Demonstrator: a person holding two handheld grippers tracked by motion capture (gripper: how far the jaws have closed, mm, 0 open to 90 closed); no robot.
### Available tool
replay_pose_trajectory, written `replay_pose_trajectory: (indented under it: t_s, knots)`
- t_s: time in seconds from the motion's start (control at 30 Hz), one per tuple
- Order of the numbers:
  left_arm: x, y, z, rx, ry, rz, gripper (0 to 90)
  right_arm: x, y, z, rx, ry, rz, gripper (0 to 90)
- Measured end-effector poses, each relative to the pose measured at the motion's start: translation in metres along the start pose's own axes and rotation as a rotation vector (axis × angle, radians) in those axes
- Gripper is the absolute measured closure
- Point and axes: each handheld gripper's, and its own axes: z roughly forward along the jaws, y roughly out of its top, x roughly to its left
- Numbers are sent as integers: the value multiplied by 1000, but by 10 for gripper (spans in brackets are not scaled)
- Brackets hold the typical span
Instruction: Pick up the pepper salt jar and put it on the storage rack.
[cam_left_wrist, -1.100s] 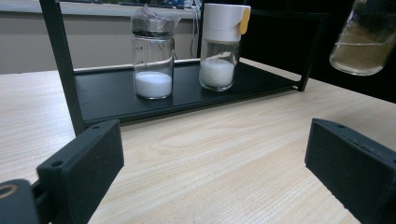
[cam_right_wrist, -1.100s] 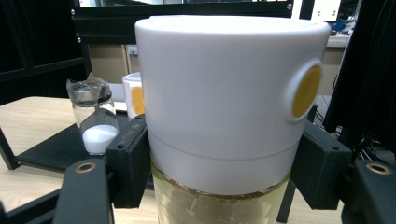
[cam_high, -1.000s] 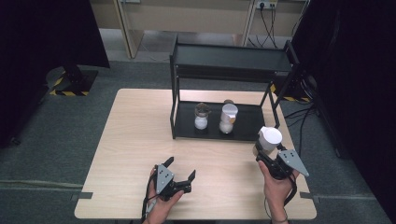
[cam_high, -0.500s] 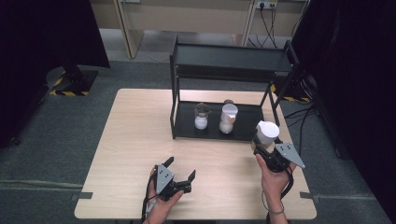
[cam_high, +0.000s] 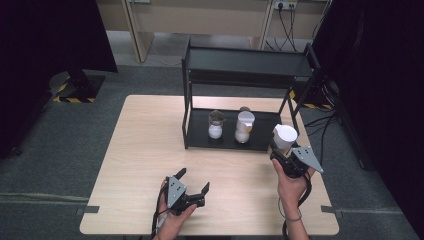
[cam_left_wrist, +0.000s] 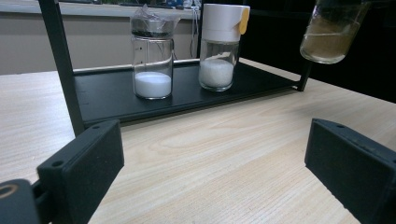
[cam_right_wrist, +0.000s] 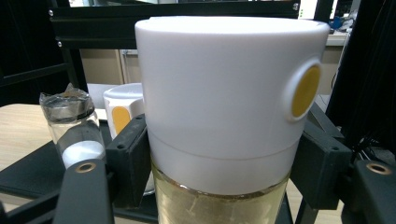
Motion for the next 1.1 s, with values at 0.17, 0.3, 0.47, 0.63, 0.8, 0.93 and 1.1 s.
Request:
replay_pose_trajectory:
  t_s: [0.17, 0.3, 0.47, 0.63, 0.8, 0.93, 1.1]
  knots:
    - [0, 0, 0, 0, 0, 0, 40, -1, 3, 4, 1, -2, -4, 308]
    - [0, 0, 0, 0, 0, 0, 40, -2, 6, 7, 2, -1, -7, 308]
    - [0, 0, 0, 0, 0, 0, 40, -2, 9, 11, 0, -4, 1, 308]
    - [0, 0, 0, -1, 0, -2, 40, -2, 10, 15, 2, -2, 6, 309]
    - [0, 0, 0, 0, 0, -1, 40, -1, 9, 18, 7, -2, 3, 309]
    - [0, 0, 0, 0, -1, -1, 40, -2, 10, 19, 7, -4, 0, 309]
    - [0, 0, 0, 0, 0, -1, 40, -3, 10, 22, 10, -5, -1, 309]
